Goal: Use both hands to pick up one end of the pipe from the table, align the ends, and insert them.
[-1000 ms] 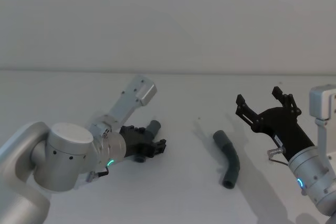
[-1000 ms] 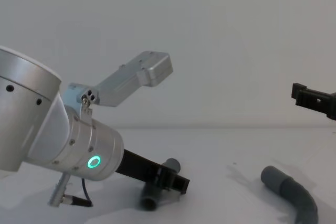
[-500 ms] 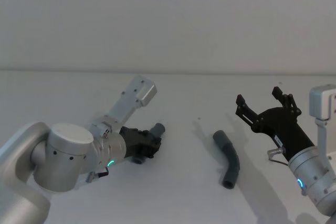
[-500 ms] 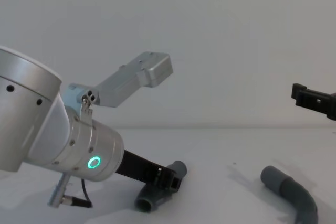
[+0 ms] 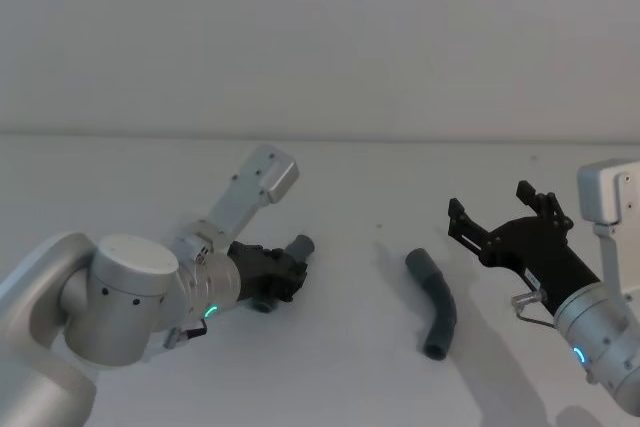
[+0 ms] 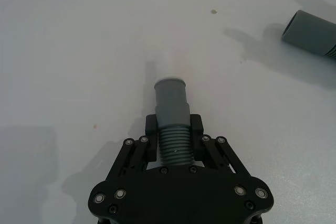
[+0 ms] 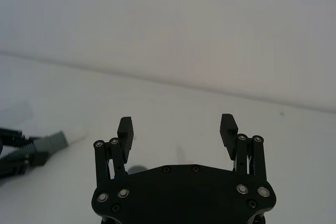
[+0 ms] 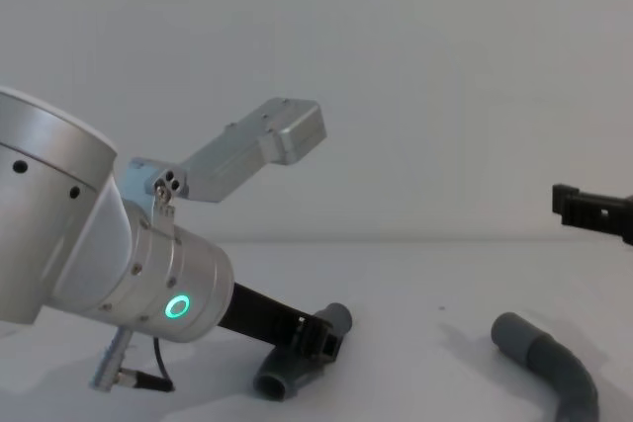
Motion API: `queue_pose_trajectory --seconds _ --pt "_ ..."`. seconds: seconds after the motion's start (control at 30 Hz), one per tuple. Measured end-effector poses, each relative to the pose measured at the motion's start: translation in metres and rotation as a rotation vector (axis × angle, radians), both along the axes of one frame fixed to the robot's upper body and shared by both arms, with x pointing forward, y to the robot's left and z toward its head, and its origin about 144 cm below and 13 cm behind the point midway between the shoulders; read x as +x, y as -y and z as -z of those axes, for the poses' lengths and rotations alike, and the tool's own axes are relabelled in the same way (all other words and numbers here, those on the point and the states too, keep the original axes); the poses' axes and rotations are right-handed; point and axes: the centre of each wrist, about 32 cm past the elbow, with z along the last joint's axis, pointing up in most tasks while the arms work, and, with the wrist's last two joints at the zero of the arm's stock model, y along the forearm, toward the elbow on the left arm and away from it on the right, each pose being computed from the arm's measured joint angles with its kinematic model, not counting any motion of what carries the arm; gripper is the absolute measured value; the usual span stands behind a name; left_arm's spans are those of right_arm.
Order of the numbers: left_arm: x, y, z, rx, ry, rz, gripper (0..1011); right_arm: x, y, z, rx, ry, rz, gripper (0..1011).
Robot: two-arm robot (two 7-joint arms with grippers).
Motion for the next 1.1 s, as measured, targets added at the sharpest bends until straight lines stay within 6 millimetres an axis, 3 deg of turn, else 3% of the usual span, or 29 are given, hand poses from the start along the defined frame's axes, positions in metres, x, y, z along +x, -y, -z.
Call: queue_pose_trajectory --seconds 0.6,1.1 --pt "0.0 0.0 0.0 0.0 -0.001 0.0 345 -0.019 -0.018 -0.025 -0.086 -0.259 0.005 1000" --pt "0.0 0.0 0.0 0.0 -0.001 0.0 343 -0.015 -0.038 -0.022 -0.129 -0.378 -0.02 1000"
